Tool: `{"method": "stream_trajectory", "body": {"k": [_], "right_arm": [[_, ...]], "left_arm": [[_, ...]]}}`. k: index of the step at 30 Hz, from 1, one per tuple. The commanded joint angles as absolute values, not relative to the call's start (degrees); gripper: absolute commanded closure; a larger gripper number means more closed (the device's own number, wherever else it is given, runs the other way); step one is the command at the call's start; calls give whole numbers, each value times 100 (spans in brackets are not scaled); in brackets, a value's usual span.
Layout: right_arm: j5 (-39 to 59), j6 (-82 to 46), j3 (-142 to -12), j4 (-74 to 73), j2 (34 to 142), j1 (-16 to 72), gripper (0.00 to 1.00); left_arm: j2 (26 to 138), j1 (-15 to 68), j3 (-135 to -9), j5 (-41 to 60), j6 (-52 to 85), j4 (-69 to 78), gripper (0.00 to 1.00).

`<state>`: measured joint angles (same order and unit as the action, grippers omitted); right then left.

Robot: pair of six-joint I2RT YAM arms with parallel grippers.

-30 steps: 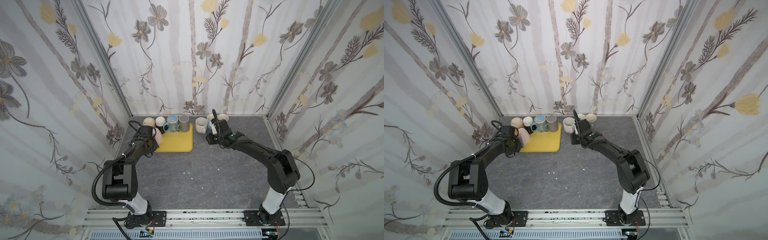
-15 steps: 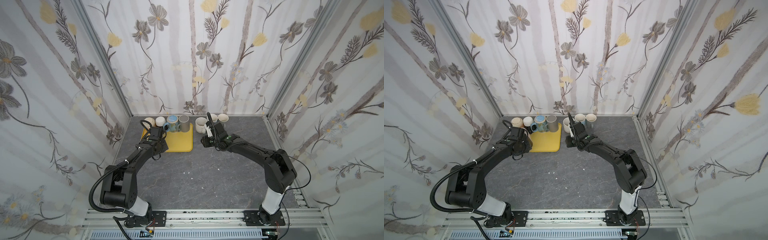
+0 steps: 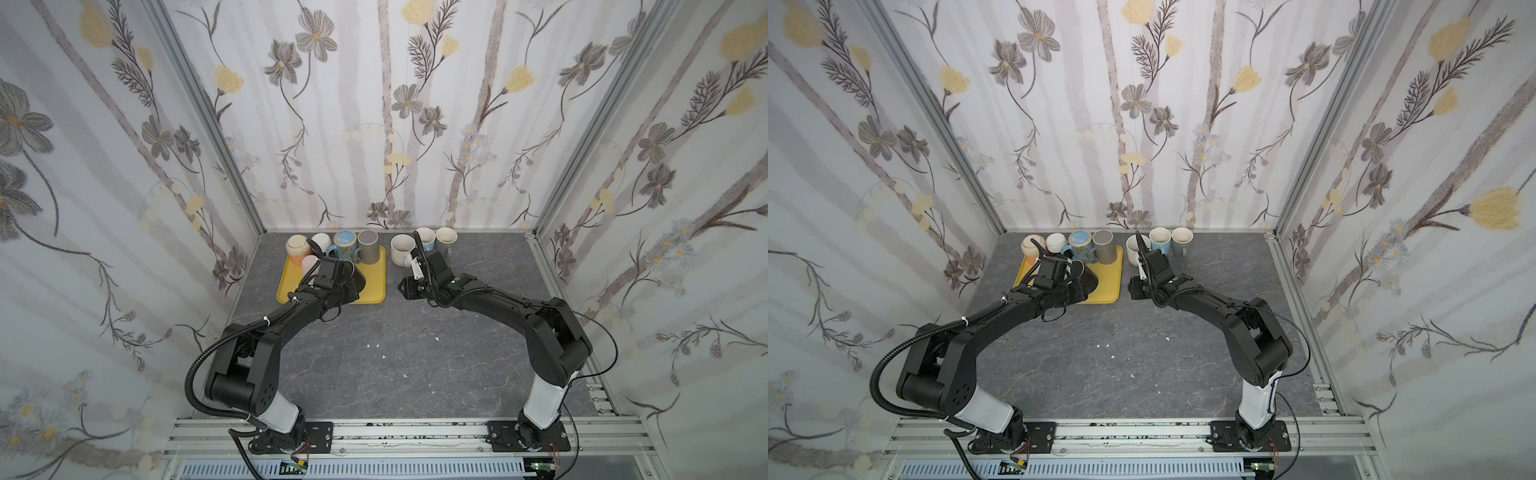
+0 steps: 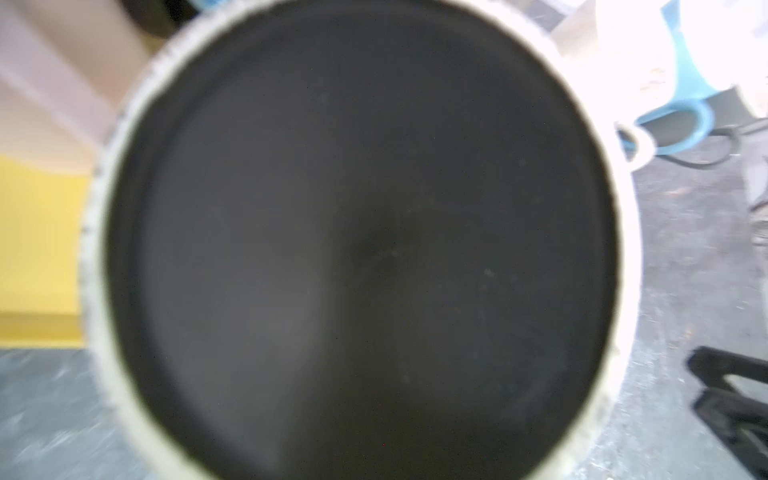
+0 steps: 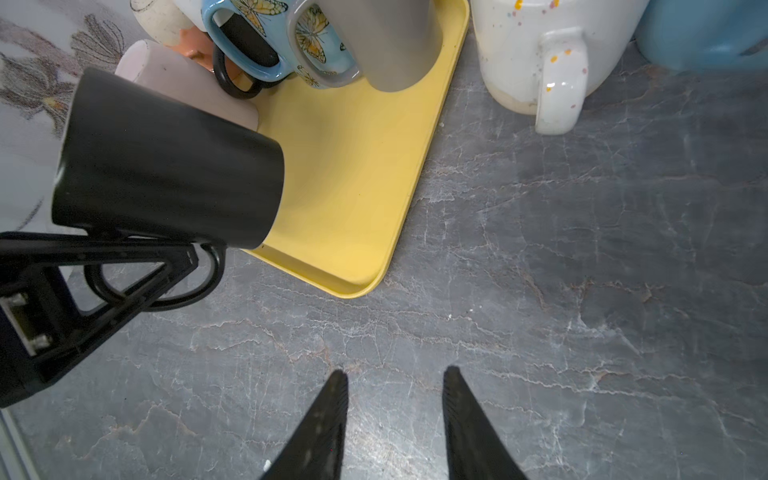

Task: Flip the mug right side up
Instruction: 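Lift the black mug off the tray with the left gripper while the right approaches, then grasp the black mug's handle with the right gripper while the left holds it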

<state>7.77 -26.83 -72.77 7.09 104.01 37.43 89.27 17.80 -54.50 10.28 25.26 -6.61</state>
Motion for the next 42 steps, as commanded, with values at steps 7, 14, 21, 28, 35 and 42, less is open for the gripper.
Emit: {"method": "stream_trajectory", "body": {"k": [7,14,21,28,35,42], "right_arm": [[1411,-3863,-6655,-838,10123,3758,61],[1987,-4558,-6244,-2158,9882,3805,61],[2725,-5283,-6120,-3315,9958,3898,60],[3155,-5703,-6249,-3869,10153,3958,59],[3340,-5954,-6297,-4218,10229,4002,59],[3460,-6221,-6353,-4546,10359,4024,60]], "left_arm": [[8441,1572,-4810,2260,2628,1467,100],[7840,1213,-4263,3142,3182,2479,100],[7579,967,-3933,4126,4092,3649,100],[7542,965,-3858,4739,4809,4596,100],[7557,967,-3752,4951,5205,5145,100],[7722,975,-3609,5146,5708,5967,100]]}}
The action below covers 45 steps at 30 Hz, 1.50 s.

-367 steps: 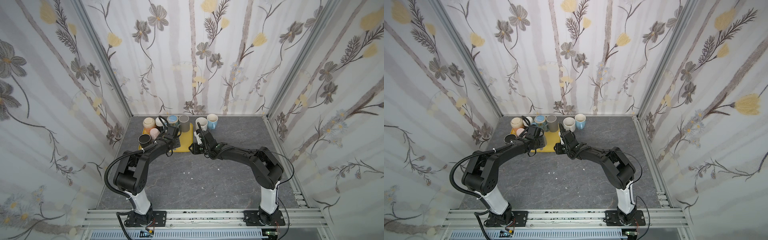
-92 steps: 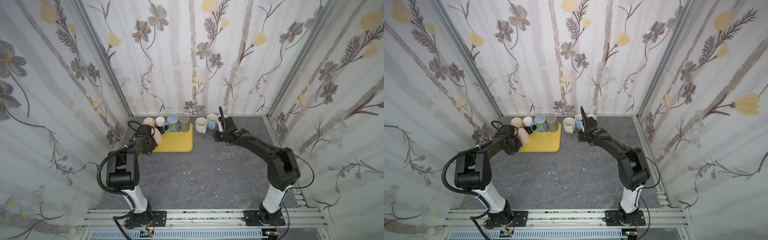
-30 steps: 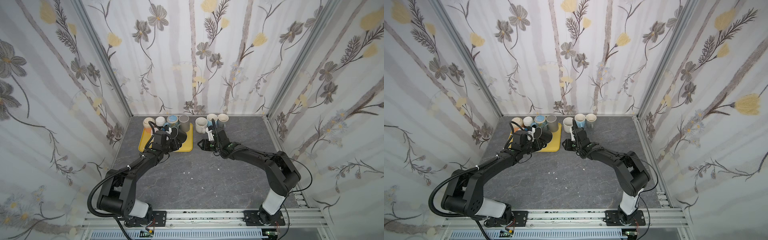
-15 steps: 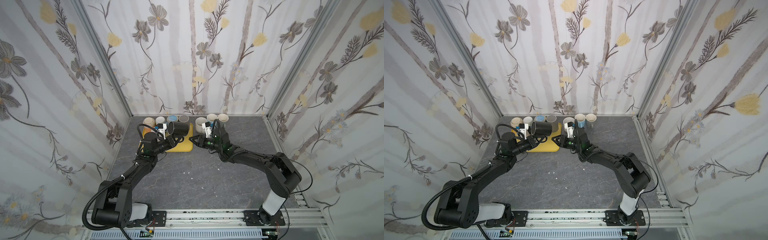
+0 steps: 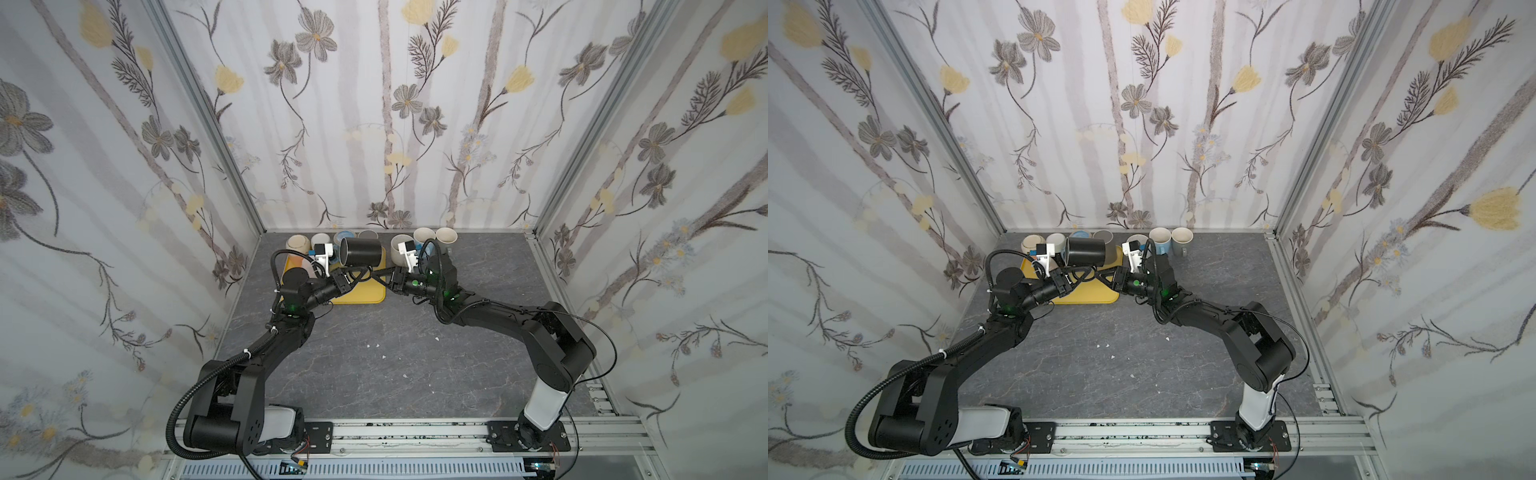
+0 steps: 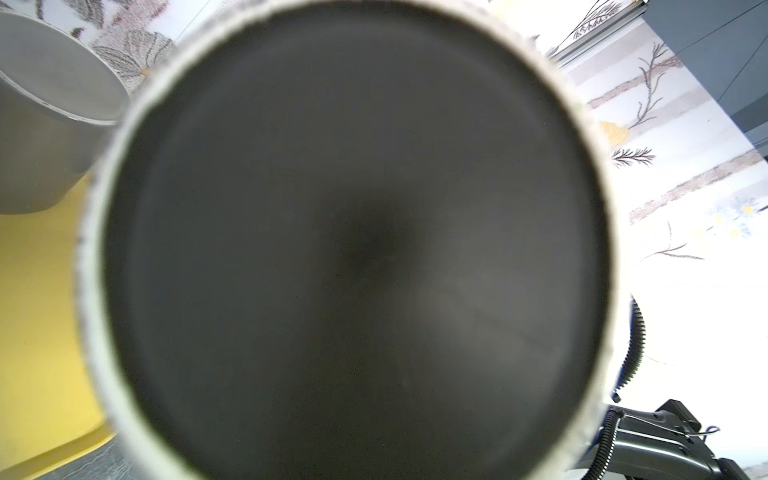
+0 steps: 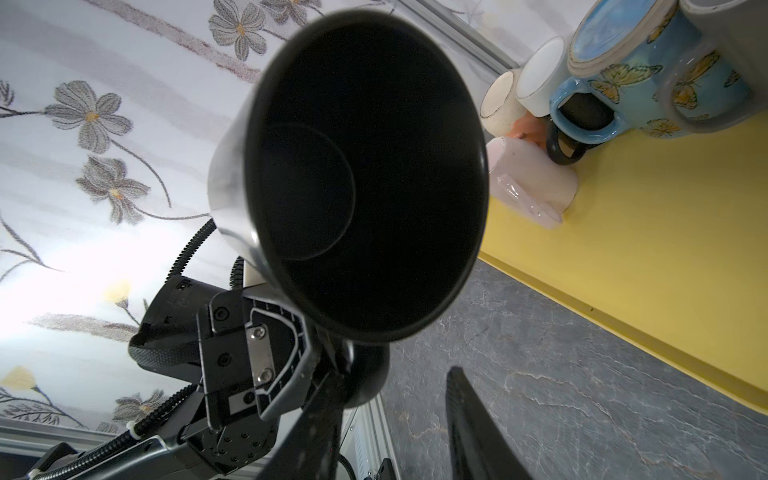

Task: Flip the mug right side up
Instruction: 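Grasp the black mug's handle with the right gripper while the left holds it, then turn the black mug upright with the right gripper while the left releases it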

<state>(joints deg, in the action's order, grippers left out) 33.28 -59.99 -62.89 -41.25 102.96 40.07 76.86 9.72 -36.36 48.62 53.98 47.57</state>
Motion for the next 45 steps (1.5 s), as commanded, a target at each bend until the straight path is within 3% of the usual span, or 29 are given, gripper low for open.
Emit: {"method": "stream_trajectory", "body": {"k": [1,16,19,22,28,32,41,45], "right_arm": [[3463,-6259,-6354,-4593,10378,4017,60],[3612,-6770,-6528,-5297,10623,4065,74],[3654,-6883,-6530,-5503,10666,4069,83],[3614,-6874,-6463,-5635,10615,4062,100],[3352,-6513,-6244,-5626,10341,4040,100],[3145,-6325,-6079,-5749,10159,4042,100],[2653,-5988,-5732,-6118,9784,4023,100],[2359,-5380,-5762,-5378,9467,3957,100]], "left_arm": [[7747,979,-3603,5183,5761,6066,100],[8111,1105,-3573,5598,6467,7173,100],[8212,1121,-3556,5651,6614,7380,100],[8284,1123,-3532,5682,6709,7508,100],[8231,1112,-3421,5651,6562,7405,73],[8130,1106,-3413,5658,6298,7094,62],[7582,1045,-3551,5370,4963,5235,56],[7244,1036,-3779,4937,3948,3721,56]]}}
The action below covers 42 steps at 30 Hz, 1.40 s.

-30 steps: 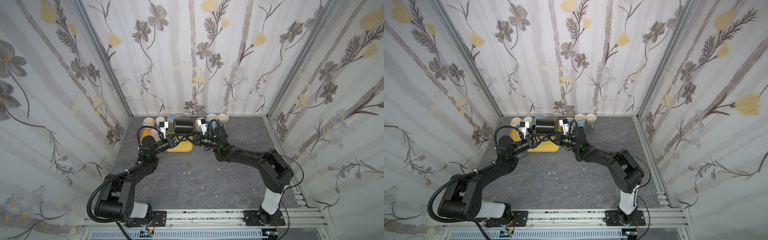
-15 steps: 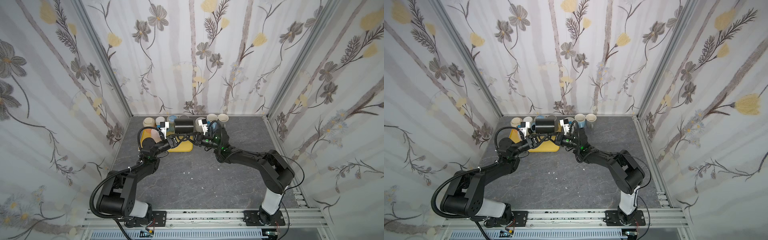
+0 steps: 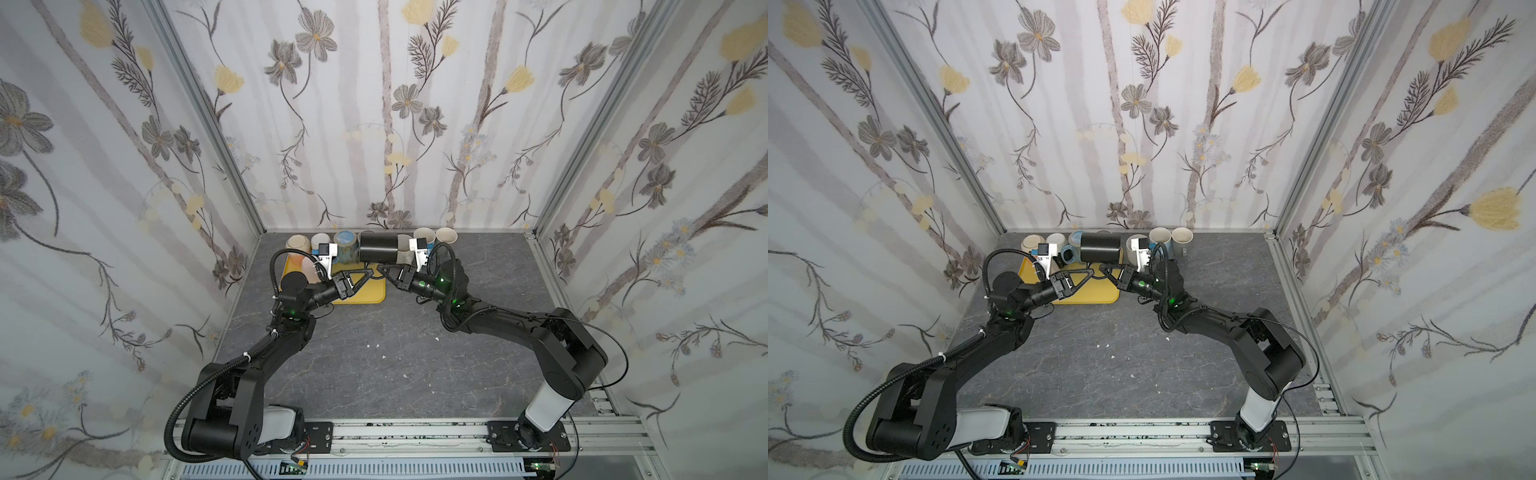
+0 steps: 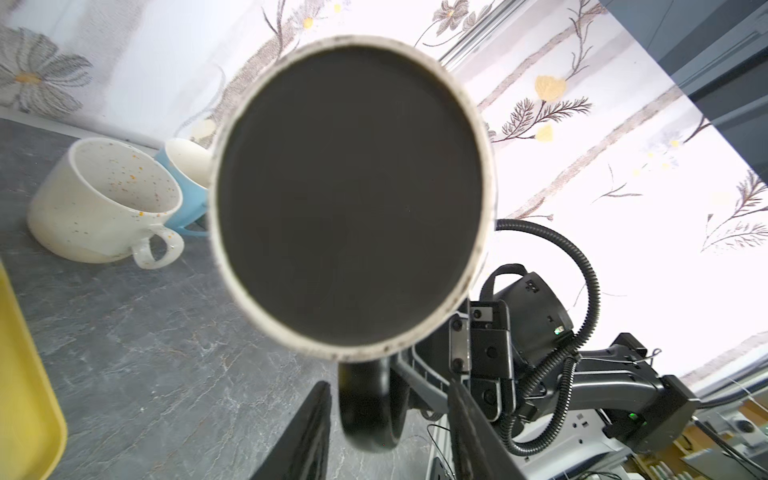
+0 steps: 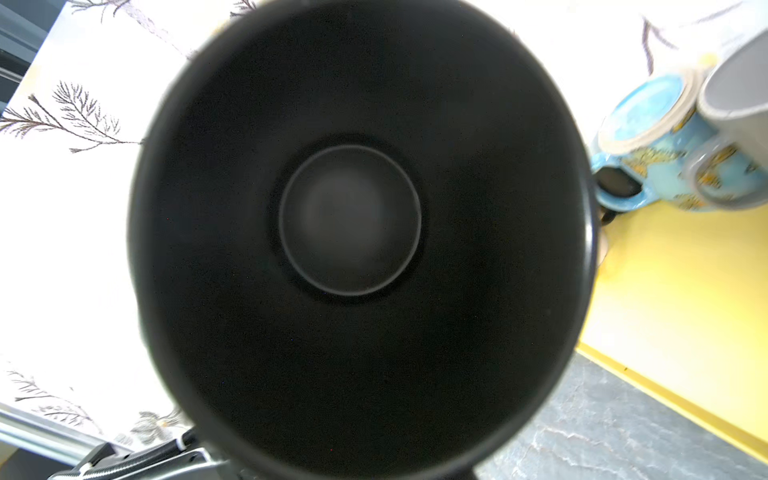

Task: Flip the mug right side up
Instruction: 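Turn the black mug upright with the right gripper while the left releases it, then set the black mug upright beside the grey mug with the right gripper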

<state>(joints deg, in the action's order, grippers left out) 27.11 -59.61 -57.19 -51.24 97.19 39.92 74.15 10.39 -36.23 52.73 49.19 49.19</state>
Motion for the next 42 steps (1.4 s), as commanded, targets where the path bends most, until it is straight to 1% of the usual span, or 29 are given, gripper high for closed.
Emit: {"method": "stream_trajectory", "body": {"k": [1,4,7,10,13,19,23,25,29,34,42], "right_arm": [[2204,-5097,-5810,-4982,9356,3935,100],[1631,-4142,-6043,-3632,8982,3919,100],[529,-3183,-6279,-2279,8666,3906,100],[-540,-2607,-6239,-1632,8364,3837,100],[-1076,-2409,-6165,-1124,8152,3480,100],[-1346,-2293,-5837,-424,7856,2244,100],[-1217,-2119,-5827,45,8150,1614,100],[-1087,-2004,-5898,189,8467,1379,100],[-1054,-1776,-6389,579,9199,1176,100],[-1148,-1498,-7369,1126,10259,1079,100],[-1276,-1234,-8785,1714,11446,976,100]], "left_arm": [[7235,1037,-3826,4825,3739,3393,56],[6981,1035,-3992,4407,3201,2518,56],[6896,1037,-4099,4135,2931,2051,56],[6864,1037,-4130,4015,2849,1918,56],[6864,1035,-4178,3946,2781,1813,56],[6838,1037,-4261,3783,2637,1538,56],[6860,1039,-4272,3699,2596,1468,56],[6888,1037,-4286,3700,2598,1468,56],[6951,1037,-4298,3700,2579,1450,56],[6994,1037,-4346,3648,2455,1320,56],[7118,1032,-4410,3594,2342,1213,56]]}}
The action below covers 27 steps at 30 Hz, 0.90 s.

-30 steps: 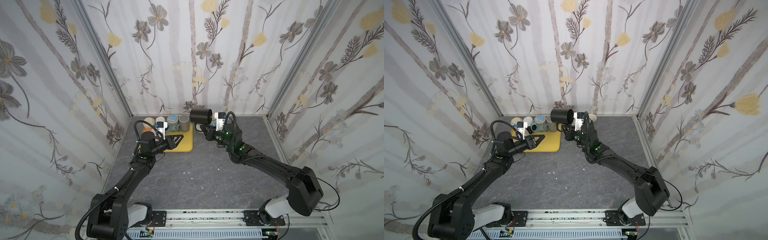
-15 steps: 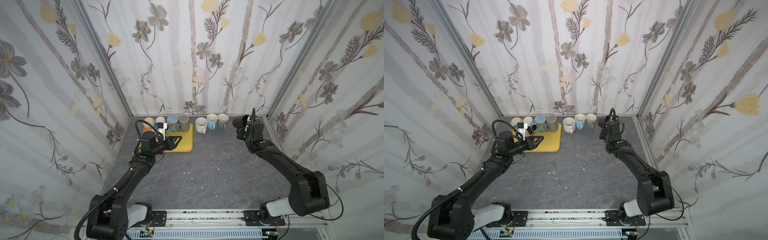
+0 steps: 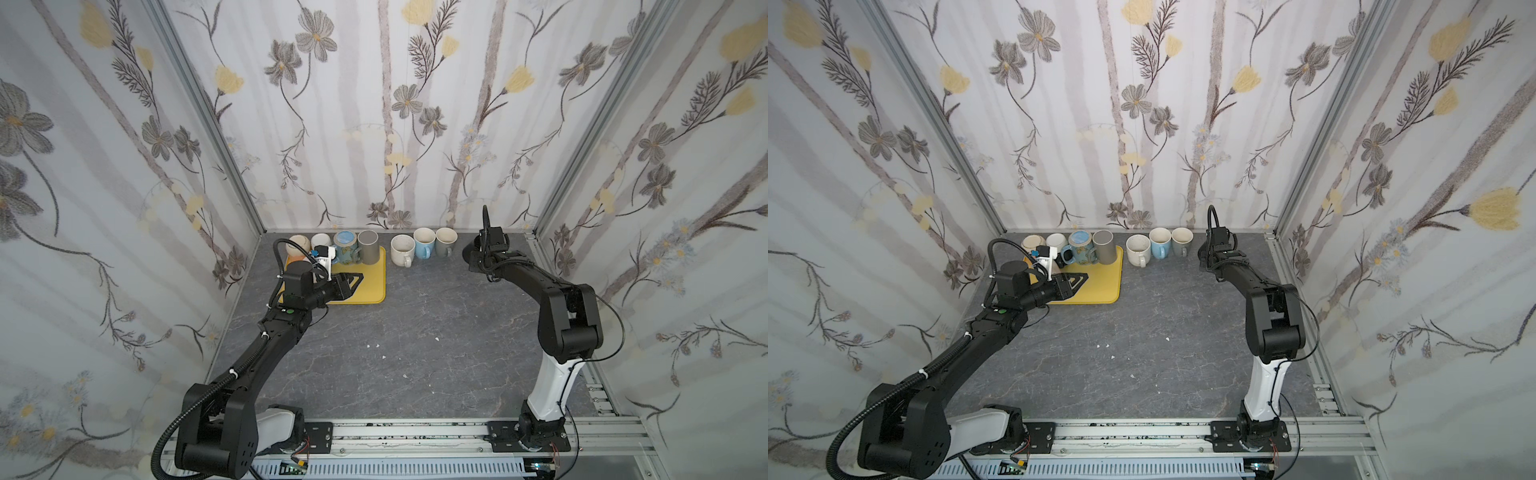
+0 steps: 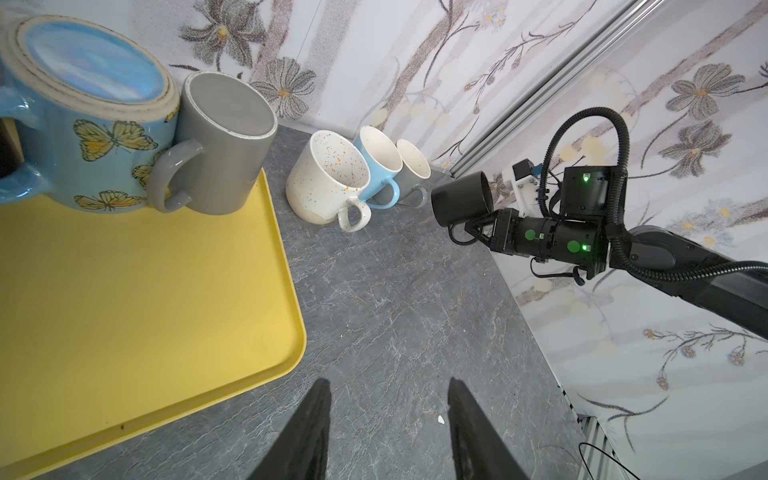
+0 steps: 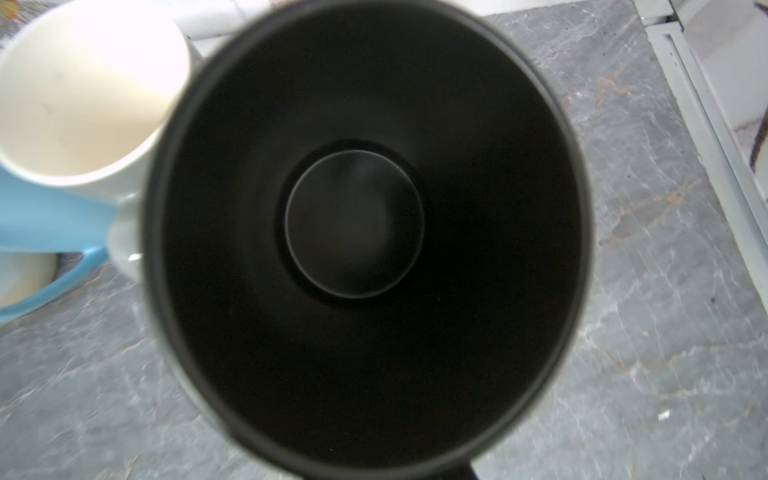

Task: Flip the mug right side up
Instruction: 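Set the black mug upright beside the grey mug with the right gripper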

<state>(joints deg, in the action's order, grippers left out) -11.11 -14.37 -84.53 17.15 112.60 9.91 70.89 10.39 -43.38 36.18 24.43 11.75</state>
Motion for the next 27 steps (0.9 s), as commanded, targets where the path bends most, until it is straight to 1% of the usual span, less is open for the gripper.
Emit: {"method": "stream_trajectory", "body": {"k": [1,6,15,19,23,27], "right_arm": [[-1267,-1174,-8933,1759,11569,975,100],[-1158,-982,-9580,1952,12136,967,100],[-1059,-898,-10421,2251,12815,969,100],[-1047,-854,-10520,2312,12941,978,91],[-977,-800,-10520,2336,12955,997,86],[-1044,-792,-10513,2409,12900,1046,76]], "left_arm": [[7136,1033,-4415,3586,2327,1213,56],[7187,1027,-4425,3568,2285,1204,56],[7189,1010,-4464,3551,2234,1161,55],[7187,993,-4449,3525,2190,1101,55],[7189,971,-4438,3509,2188,1090,55],[7189,960,-4452,3474,2197,1040,55]]}}
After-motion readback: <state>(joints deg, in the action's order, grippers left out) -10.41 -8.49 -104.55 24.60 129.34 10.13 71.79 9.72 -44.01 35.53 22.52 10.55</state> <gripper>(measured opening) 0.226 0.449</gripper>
